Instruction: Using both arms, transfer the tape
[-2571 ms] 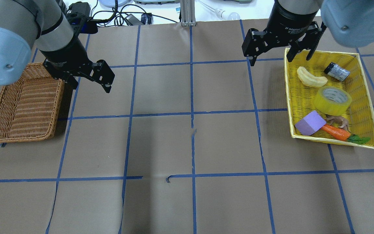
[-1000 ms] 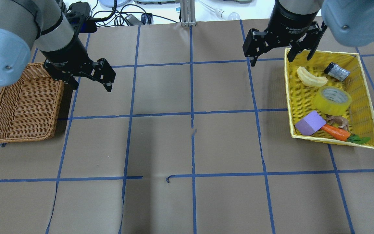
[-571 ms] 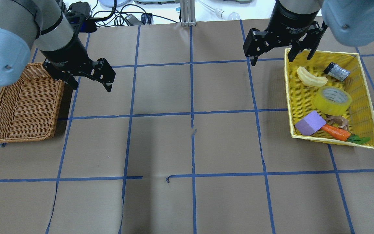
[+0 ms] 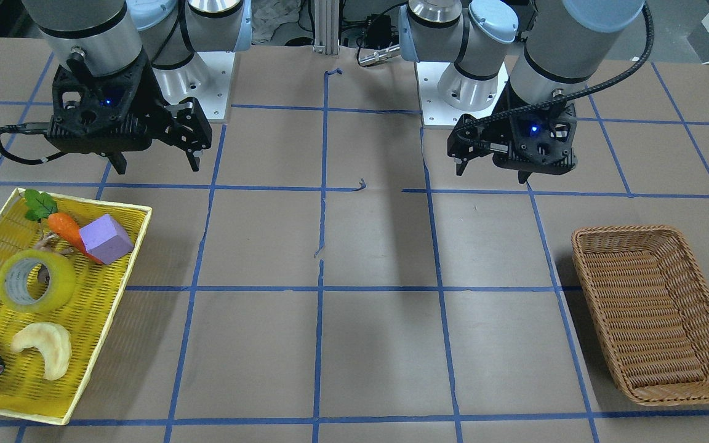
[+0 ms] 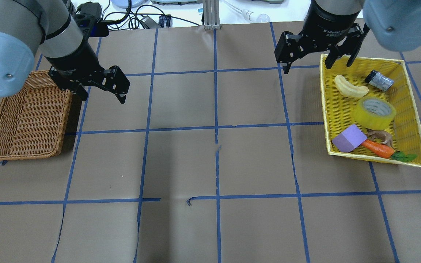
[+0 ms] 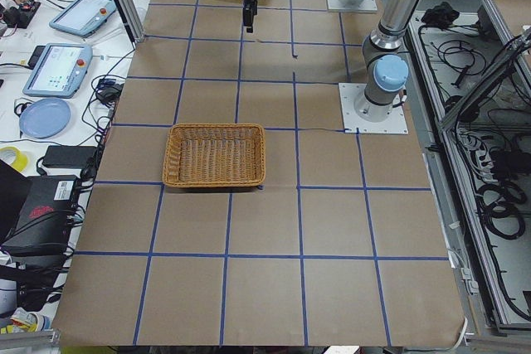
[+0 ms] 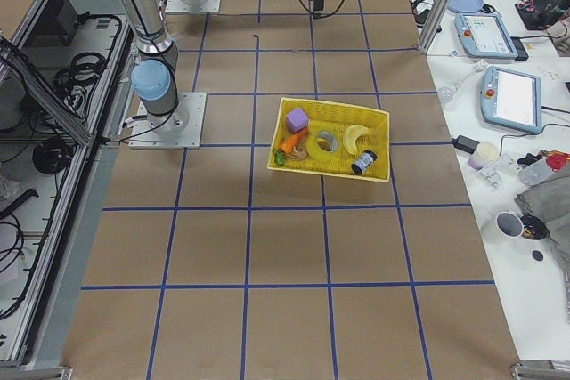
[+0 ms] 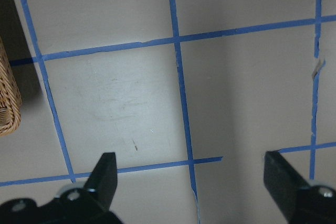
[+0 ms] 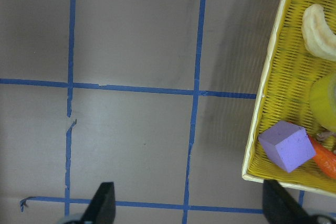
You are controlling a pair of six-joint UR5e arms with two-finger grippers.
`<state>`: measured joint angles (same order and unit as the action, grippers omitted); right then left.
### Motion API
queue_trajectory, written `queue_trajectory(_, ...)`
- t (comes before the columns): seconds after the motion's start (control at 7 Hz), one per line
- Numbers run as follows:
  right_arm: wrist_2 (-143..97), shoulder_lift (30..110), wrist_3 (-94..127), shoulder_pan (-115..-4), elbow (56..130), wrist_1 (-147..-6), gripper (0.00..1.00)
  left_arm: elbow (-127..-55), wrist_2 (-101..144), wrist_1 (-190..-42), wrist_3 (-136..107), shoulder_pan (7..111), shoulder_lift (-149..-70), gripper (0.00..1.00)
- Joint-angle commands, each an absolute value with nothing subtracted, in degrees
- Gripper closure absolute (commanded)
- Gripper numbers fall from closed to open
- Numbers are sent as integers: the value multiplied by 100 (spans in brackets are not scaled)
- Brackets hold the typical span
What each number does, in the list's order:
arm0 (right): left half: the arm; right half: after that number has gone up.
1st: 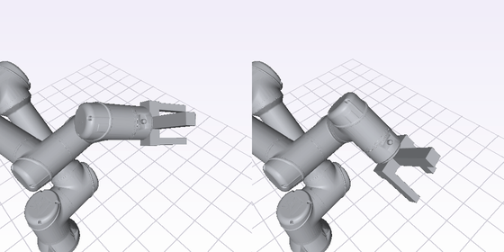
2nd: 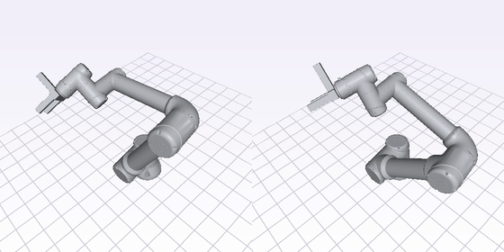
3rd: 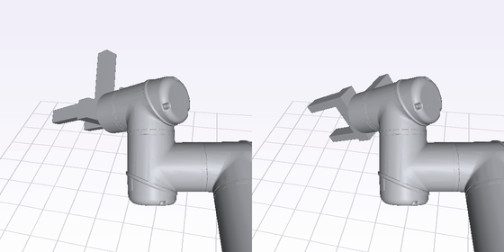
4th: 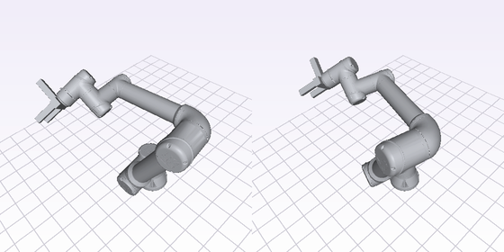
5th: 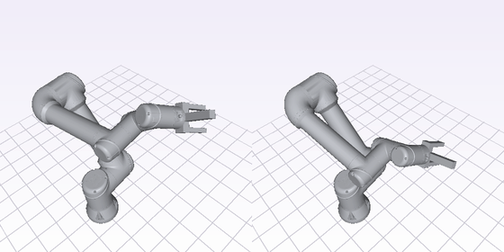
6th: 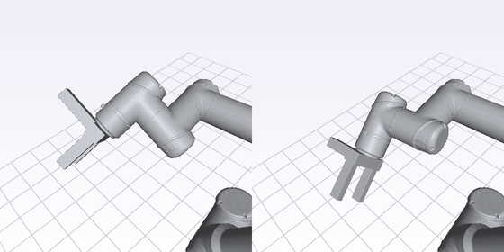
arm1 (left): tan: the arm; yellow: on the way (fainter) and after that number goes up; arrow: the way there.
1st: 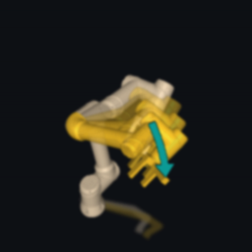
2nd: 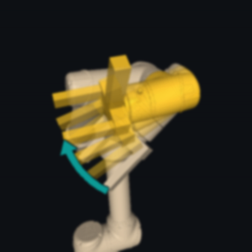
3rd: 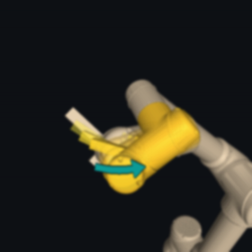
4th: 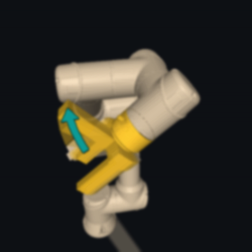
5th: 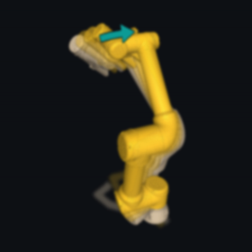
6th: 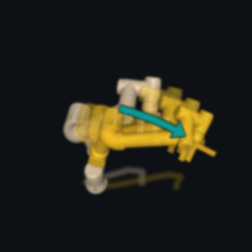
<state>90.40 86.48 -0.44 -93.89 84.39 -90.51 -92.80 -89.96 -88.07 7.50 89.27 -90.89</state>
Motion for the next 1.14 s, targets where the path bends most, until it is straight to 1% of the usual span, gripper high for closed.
queue_trajectory(0.0,9053,8648,-44,-9361,8429,-9009,0,-9281,-9000,-8815,756,8930,-9088,0)
queue_trajectory(0.71,9053,8613,-70,-9010,8358,-8851,0,-9290,-8991,-8807,756,8921,-9088,0)
queue_trajectory(1.0,9053,8508,-663,-8380,8437,-8842,0,-9290,-8991,-8807,756,8930,-9088,0)
